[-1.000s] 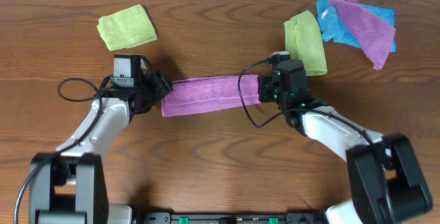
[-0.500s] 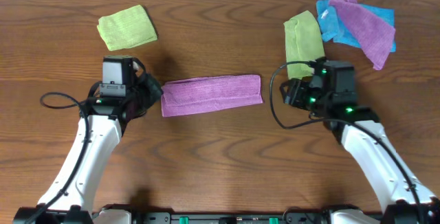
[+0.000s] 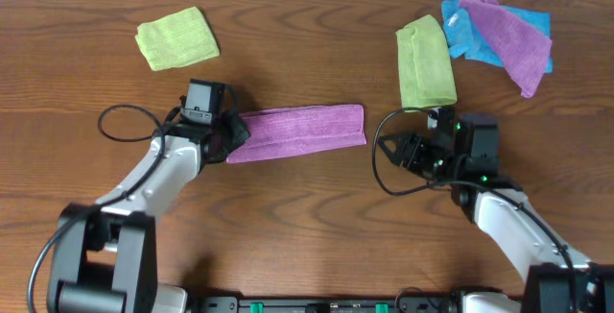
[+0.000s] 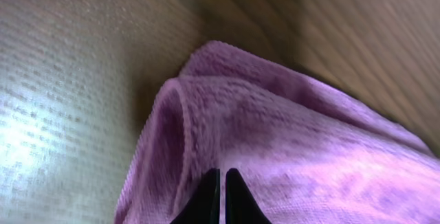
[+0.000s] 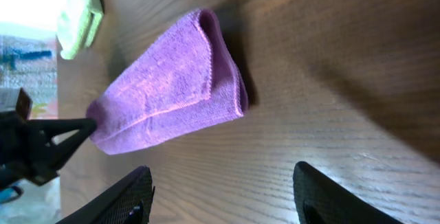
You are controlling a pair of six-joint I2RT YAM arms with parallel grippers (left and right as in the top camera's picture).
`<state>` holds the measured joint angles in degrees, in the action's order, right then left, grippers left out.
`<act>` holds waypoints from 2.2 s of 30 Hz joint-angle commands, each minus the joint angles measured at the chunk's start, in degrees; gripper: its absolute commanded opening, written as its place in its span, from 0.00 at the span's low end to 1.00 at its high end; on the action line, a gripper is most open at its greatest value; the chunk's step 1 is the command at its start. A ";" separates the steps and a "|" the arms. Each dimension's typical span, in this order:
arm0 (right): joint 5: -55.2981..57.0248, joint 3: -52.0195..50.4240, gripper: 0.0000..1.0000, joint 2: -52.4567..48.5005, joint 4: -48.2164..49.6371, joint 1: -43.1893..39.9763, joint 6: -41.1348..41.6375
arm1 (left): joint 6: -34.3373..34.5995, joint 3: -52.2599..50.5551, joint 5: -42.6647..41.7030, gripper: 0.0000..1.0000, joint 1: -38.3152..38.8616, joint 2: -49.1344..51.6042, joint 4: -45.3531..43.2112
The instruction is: Fold the cloth
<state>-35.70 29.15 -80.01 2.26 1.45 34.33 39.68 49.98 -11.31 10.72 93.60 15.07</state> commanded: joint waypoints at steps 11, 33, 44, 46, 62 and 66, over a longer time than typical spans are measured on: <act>-0.09 -3.32 0.67 -10.47 16.35 3.85 11.76 | 0.39 1.31 4.48 0.06 0.17 6.43 -2.25; 10.23 -2.71 0.65 -26.60 36.17 12.70 22.97 | 0.39 1.31 4.28 0.06 0.20 6.43 -2.25; 13.92 3.28 0.53 -34.69 38.93 15.54 21.05 | 0.35 1.31 4.28 0.06 0.17 6.43 -2.23; 14.43 4.63 0.50 -35.91 38.93 16.41 20.04 | 0.35 1.31 4.26 0.06 0.17 6.43 -2.21; 14.32 6.86 0.01 -29.40 40.15 17.29 2.43 | 0.79 1.57 2.21 0.06 0.17 6.40 -1.62; 14.69 7.74 0.01 -23.76 35.47 18.34 -1.46 | 1.18 2.99 1.31 0.06 0.20 6.38 -1.64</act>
<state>-21.74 36.34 -107.33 39.11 19.14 37.85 40.51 50.68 -9.13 10.72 99.26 13.21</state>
